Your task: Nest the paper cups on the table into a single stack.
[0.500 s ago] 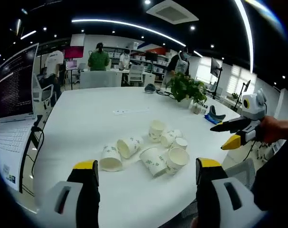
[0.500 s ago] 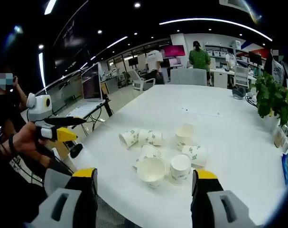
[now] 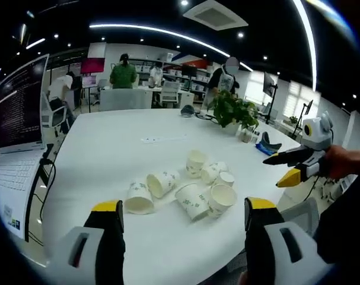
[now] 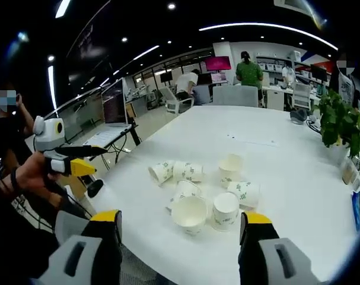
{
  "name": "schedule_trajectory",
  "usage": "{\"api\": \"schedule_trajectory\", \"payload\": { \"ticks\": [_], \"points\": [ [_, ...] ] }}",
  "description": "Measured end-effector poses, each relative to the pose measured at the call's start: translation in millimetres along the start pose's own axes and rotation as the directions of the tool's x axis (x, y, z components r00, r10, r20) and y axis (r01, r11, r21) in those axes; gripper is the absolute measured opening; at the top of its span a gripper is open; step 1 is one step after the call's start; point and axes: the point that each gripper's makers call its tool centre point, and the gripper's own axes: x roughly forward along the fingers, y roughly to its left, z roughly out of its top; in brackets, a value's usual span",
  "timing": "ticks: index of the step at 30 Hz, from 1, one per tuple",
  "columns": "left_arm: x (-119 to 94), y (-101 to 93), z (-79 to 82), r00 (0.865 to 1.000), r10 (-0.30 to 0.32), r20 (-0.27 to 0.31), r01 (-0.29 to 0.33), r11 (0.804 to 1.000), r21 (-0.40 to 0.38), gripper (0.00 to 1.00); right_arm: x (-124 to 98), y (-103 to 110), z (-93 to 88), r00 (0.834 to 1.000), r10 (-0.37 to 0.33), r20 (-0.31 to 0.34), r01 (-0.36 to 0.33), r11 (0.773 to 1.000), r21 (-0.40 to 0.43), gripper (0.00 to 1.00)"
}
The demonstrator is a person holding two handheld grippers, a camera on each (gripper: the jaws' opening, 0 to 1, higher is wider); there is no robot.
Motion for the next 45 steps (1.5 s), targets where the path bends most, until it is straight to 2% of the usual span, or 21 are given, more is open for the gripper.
{"api": "schedule_trajectory", "payload": {
  "ticks": [25,45],
  "points": [
    [-2.1,2.1,2.4,1.000,-0.010,0.007,0.010,1.000,0.010,0.81,-1.5,-4.8,-2.6,1.000,-0.008,-0.006,0.008,1.000,-0.007,0.82],
    [-7.4,8.8,2.5,1.000,0.003,0.005,-0.003,1.000,0.006,0.81,6.5,-6.8,-0.8,0.999,0.024,-0.033,-0.025,0.999,-0.044,0.81]
  ]
}}
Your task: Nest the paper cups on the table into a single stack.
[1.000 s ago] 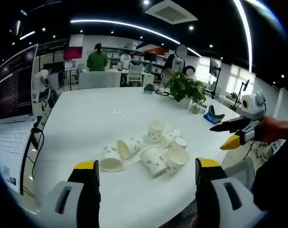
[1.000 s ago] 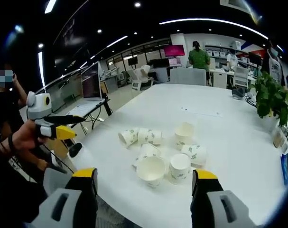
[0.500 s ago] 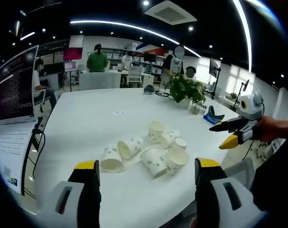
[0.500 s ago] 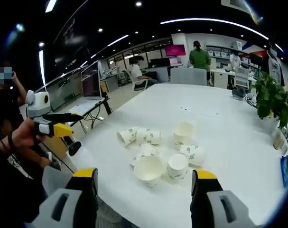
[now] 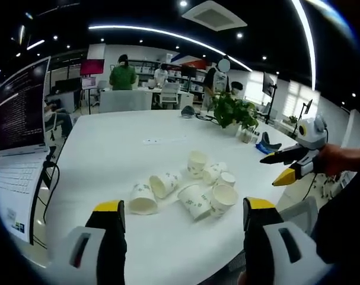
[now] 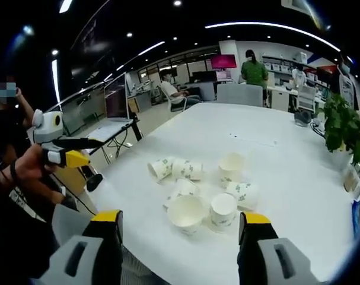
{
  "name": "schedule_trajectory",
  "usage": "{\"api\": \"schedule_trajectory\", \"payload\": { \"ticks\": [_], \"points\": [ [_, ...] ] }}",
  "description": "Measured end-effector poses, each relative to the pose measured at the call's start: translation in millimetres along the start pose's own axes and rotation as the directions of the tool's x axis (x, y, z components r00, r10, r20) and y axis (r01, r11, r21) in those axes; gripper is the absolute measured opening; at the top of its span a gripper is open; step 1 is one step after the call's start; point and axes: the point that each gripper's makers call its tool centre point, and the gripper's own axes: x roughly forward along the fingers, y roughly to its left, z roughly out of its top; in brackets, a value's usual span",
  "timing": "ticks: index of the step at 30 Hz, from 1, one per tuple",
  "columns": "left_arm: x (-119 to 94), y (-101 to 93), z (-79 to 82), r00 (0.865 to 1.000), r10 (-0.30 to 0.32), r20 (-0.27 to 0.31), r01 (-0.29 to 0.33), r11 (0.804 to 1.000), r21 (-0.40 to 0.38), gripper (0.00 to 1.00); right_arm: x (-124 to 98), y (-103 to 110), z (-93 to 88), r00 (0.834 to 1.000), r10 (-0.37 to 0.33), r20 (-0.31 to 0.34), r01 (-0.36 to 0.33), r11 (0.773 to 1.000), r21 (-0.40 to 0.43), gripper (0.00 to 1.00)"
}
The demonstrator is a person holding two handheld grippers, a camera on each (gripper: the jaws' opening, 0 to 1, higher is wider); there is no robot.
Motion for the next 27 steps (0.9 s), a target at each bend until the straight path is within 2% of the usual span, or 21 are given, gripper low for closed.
{"api": "schedule_trajectory", "payload": {
  "ticks": [22,27],
  "points": [
    [-10,8.0,12.3,1.000,0.030,0.010,-0.030,1.000,0.006,0.79,20,-5,5.3,0.998,0.044,-0.041,-0.045,0.999,-0.015,0.78],
    [-11,9.7,11.1,0.999,0.038,0.008,-0.038,0.999,0.004,0.79,26,-4,6.3,0.997,0.055,-0.050,-0.056,0.998,-0.014,0.77]
  ]
}}
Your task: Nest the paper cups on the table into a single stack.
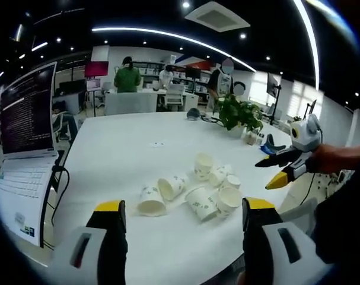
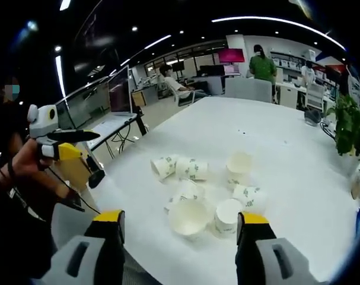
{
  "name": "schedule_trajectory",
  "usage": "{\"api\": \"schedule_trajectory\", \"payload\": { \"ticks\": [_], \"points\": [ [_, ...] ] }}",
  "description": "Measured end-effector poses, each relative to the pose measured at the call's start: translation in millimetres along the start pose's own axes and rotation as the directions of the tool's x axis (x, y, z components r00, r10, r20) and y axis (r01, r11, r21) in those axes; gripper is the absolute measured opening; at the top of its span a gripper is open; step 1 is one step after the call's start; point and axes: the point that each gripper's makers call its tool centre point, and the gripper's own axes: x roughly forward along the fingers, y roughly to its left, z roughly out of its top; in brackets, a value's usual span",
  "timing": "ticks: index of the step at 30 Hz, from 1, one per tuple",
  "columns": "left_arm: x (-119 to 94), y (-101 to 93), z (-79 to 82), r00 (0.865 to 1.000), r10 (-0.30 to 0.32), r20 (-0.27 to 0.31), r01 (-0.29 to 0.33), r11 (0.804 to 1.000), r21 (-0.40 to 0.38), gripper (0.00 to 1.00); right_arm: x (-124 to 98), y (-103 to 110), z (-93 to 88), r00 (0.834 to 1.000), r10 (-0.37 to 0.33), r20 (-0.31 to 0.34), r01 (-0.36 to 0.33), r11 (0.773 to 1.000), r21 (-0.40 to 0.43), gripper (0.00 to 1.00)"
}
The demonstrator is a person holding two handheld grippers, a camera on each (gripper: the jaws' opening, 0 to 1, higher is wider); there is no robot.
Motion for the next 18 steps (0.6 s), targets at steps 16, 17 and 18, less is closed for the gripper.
{"api": "schedule_trajectory", "payload": {
  "ticks": [16,17,18],
  "points": [
    [-6,7.5,-3.0,1.000,0.021,-0.013,-0.021,1.000,-0.008,0.78,21,-15,-2.7,0.999,-0.011,-0.046,0.013,0.999,0.035,0.74],
    [-7,7.3,-3.2,1.000,0.022,-0.013,-0.022,1.000,-0.009,0.78,22,-15,-3.1,0.999,-0.014,-0.049,0.015,0.999,0.035,0.74],
    [-7,7.3,-3.6,1.000,0.023,-0.014,-0.023,1.000,-0.009,0.78,22,-17,-1.4,0.998,-0.016,-0.053,0.018,0.999,0.037,0.74]
  ]
}}
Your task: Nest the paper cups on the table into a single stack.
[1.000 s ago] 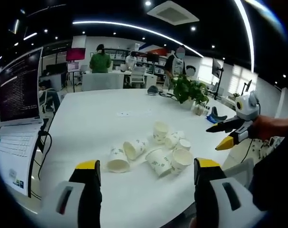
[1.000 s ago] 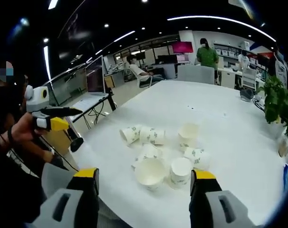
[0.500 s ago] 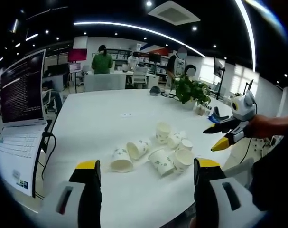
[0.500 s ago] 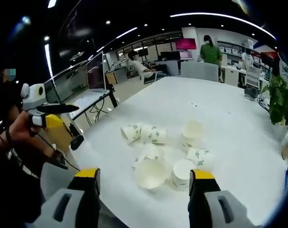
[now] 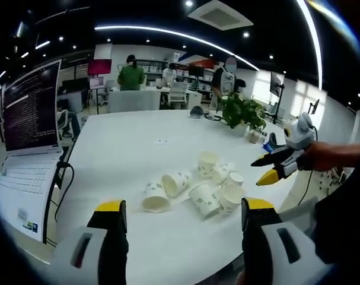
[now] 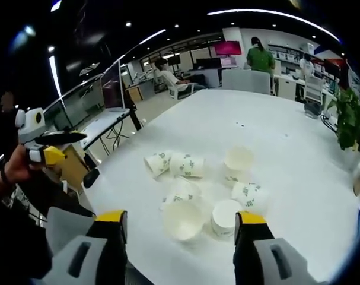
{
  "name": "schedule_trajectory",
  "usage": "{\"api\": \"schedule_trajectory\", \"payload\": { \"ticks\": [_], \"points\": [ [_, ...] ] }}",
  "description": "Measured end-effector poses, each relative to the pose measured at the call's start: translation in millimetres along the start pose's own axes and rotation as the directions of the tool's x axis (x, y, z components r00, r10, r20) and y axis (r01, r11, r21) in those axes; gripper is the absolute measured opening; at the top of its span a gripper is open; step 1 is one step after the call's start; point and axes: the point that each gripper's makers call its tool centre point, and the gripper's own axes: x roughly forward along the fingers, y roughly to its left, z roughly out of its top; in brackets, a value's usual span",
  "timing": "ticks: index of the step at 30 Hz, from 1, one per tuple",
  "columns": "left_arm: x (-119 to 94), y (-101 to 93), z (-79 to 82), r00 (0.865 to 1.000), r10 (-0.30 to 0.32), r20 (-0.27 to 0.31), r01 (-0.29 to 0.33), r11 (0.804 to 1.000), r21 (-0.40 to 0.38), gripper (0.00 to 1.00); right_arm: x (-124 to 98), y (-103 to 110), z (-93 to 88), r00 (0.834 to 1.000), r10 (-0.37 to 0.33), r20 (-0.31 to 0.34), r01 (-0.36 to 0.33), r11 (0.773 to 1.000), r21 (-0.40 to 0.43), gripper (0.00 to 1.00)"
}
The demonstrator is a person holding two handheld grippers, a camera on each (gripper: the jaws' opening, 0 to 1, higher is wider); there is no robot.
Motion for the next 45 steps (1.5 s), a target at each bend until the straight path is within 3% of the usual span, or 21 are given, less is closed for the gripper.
{"api": "schedule_trajectory", "payload": {
  "ticks": [11,19,25,45],
  "points": [
    [-4,1.5,-3.2,1.000,0.014,-0.007,-0.014,1.000,-0.009,0.77,15,-11,-0.9,0.998,-0.035,-0.053,0.035,0.999,-0.010,0.72],
    [-6,1.9,-1.9,1.000,0.022,-0.004,-0.022,1.000,-0.014,0.77,26,-20,5.3,0.998,-0.037,-0.058,0.038,0.999,0.002,0.71],
    [-9,4.1,1.0,1.000,0.029,0.007,-0.029,0.999,-0.031,0.76,35,-28,2.3,0.992,-0.083,-0.095,0.083,0.997,-0.002,0.70],
    [-11,7.1,2.6,0.998,0.052,0.020,-0.051,0.998,-0.039,0.75,55,-60,-5.8,0.975,-0.156,-0.159,0.174,0.979,0.109,0.65]
  ]
}}
